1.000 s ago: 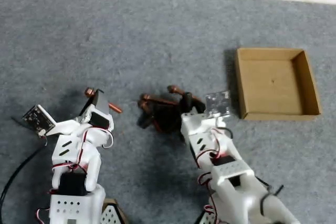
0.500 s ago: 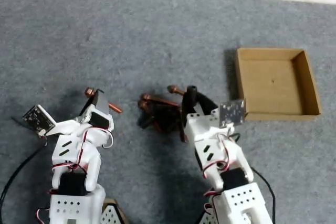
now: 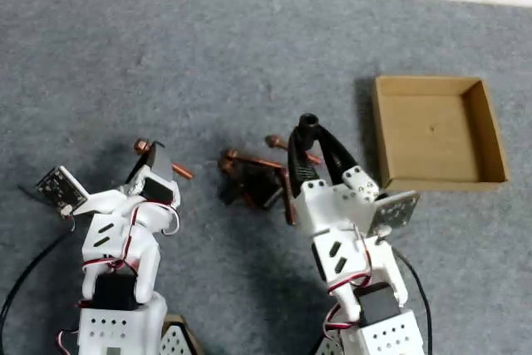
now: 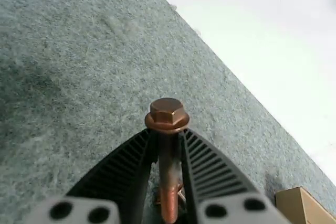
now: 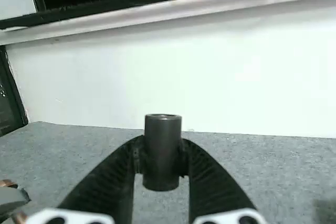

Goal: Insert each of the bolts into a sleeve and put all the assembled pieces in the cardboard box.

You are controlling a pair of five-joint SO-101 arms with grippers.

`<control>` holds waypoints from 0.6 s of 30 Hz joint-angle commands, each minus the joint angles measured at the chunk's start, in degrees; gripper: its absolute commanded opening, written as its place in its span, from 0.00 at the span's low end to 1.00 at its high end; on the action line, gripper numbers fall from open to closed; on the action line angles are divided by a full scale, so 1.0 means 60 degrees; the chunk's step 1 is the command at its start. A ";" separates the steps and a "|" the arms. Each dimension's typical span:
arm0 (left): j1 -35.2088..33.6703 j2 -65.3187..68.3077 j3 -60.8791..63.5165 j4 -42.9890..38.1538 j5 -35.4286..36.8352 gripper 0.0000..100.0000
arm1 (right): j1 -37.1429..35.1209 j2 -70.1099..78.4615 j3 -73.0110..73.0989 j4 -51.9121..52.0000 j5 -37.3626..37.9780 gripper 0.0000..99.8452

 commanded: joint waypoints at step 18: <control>-0.0168 -0.0095 -0.0696 -0.2022 0.0073 0.01 | -0.2674 -0.0300 0.1165 0.3040 0.2462 0.00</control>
